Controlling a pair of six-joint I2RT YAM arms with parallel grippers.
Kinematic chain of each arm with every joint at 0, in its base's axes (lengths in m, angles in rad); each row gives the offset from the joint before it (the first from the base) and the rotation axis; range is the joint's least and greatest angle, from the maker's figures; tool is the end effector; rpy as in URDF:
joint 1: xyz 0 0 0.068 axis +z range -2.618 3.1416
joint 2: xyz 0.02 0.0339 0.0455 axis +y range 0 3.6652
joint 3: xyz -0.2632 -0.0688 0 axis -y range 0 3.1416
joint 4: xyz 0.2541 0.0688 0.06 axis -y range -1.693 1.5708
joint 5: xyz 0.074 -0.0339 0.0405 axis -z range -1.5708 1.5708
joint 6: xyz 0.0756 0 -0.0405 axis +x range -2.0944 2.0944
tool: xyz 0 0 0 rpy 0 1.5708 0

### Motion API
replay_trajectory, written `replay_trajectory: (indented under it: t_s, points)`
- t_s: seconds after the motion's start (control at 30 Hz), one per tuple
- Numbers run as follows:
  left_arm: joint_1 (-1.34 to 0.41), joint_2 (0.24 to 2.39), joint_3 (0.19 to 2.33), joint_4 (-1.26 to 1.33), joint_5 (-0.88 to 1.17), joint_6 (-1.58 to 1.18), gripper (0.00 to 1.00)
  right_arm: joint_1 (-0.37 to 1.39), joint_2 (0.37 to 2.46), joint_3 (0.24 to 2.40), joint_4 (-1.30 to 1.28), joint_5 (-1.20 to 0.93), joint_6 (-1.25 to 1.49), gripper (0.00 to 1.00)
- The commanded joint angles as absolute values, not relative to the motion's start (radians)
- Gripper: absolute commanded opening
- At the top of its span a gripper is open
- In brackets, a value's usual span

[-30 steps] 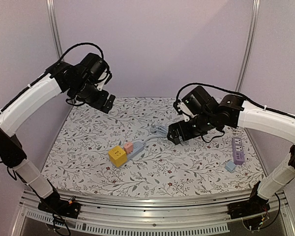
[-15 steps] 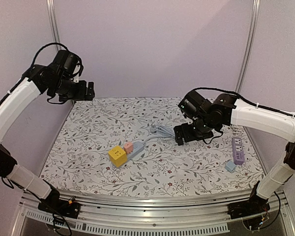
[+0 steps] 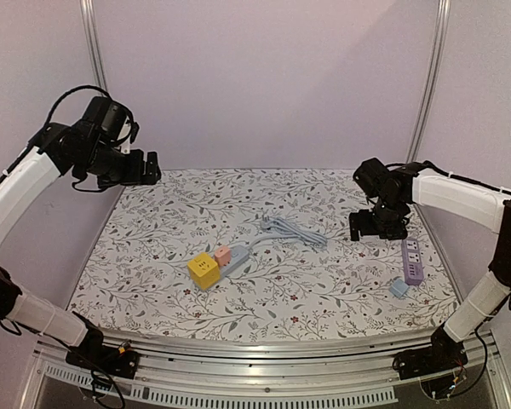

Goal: Insert the plug

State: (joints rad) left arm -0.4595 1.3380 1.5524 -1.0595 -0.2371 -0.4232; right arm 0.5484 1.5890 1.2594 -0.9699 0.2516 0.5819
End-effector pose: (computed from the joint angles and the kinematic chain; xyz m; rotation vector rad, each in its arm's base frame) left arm 0.2702 -0.1139 0.3720 -0.0646 2.3880 -0.1300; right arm 0.2864 0.1529 0.2093 0.0945 2.7767 -0.0936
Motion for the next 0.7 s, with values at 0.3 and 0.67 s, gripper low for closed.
replay_trajectory:
  t_s: [0.3, 0.67]
  points:
    - [-0.448, 1.339, 1.57, -1.072, -0.234, -0.4, 1.0, 0.214, 1.655, 1.212, -0.927, 0.253, 0.456, 0.99]
    - [-0.432, 1.352, 1.605, -1.074, -0.245, -0.341, 0.99, 0.045, 1.652, 1.096, -0.819, 0.185, 0.391, 0.99]
